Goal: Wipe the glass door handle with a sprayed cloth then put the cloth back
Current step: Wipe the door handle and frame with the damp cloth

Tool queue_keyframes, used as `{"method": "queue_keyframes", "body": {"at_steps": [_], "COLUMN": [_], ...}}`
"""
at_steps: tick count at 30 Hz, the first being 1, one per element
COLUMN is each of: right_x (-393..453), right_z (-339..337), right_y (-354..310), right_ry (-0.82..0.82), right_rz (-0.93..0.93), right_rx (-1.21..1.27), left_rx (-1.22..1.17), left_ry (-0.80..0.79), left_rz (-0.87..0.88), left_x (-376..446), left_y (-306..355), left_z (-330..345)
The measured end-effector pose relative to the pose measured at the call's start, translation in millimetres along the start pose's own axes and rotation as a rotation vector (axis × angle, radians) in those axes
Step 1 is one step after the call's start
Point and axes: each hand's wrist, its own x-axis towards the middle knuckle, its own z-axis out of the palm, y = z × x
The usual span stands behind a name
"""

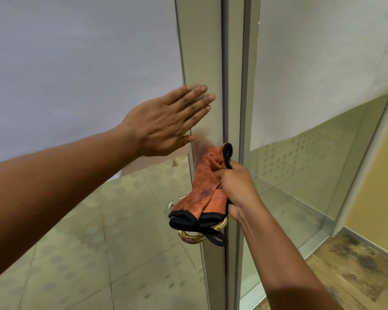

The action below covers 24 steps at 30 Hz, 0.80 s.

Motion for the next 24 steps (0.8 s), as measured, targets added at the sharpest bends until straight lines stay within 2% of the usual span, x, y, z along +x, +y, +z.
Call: {"method": "queue_keyframes", "body": {"at_steps": [4, 8, 13, 18, 24], "right_x": [2, -5, -11, -9, -9], "right_z": [-9, -23, -48, -44, -11], "right_y": [-2, -7, -22, -46, -39], "right_ry": [-0.044, -0.168, -0.174, -0.155, -0.141], "right_rz": [-0.015, 0.029, 0.021, -0.154, -0.400], "right_rx": [-0.267, -0.503, -0.573, -0.677, -1.023], "left_rx": [0.016, -0.002, -0.017, -0.027, -0.019], "left_ry": [-0.035, -0.019, -0.025, -0.030, -0.015], "left_rz": [-0.009, -0.017, -0.022, -0.016, -0.012], "left_x": [0, 0, 0, 0, 0], "left_y": [1, 1, 1, 0, 1], "left_z": [-3, -4, -3, -3, -3]}}
